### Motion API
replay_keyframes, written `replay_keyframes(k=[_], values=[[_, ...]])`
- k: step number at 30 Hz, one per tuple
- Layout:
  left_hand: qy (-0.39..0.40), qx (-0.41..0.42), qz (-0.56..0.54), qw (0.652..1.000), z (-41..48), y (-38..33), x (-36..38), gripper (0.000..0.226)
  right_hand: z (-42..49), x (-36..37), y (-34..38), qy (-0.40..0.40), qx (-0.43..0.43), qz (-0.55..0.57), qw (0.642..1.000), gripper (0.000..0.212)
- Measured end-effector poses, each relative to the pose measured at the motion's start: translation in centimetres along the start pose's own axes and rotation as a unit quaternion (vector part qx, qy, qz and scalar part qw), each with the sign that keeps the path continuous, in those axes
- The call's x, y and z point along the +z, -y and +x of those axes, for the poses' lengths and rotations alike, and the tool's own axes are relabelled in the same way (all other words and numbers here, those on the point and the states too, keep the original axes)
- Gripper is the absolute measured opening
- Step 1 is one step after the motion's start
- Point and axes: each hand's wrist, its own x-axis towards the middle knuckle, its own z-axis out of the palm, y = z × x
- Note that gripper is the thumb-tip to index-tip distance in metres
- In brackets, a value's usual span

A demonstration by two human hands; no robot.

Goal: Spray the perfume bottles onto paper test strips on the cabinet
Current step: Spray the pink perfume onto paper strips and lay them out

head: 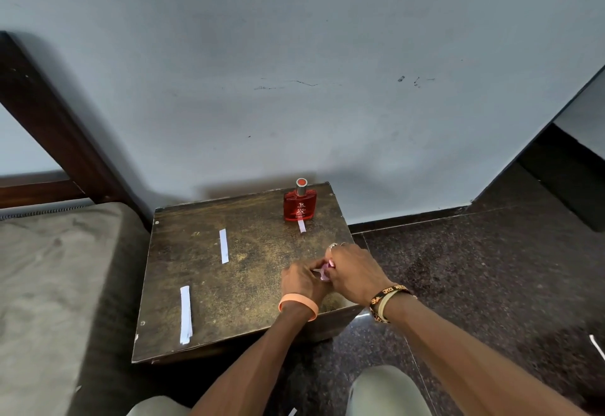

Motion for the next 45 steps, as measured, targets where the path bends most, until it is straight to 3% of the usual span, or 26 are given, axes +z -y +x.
replay_keyframes(k=[14,19,23,31,35,39,45], values=[[0.004,0.005,-0.005,1.0,0.2,0.4,0.2,0.027,-0.1,-0.4,0.1,0.002,-0.006,-0.025,1.0,0.024],[0.009,-0.003,-0.016,1.0,0.4,0.8,0.4,0.034,-0.1,0.1,-0.3,-0.019,0.025,0.0,1.0,0.024],[-0.008,0.001,-0.009,1.0,0.3,0.9,0.6,0.029,-0.2,0.7,-0.1,-0.021,0.076,0.058,0.995,0.031],[-0.003,0.001,-0.062,0.998,0.0,1.3,0.0,0.023,-0.1,2.1,0.4,-0.076,0.146,0.109,0.98,0.023],[0.037,0.029,-0.057,0.997,-0.2,1.9,-0.7,0.04,-0.5,3.2,0.3,-0.091,0.147,0.132,0.976,0.021],[0.046,-0.001,-0.077,0.996,0.1,2.6,-0.9,0.046,-0.6,3.7,0.3,-0.09,0.136,0.149,0.975,0.015],[0.044,-0.013,-0.122,0.991,0.7,1.8,-4.1,0.031,0.7,2.5,2.3,-0.105,0.091,0.203,0.969,0.01]])
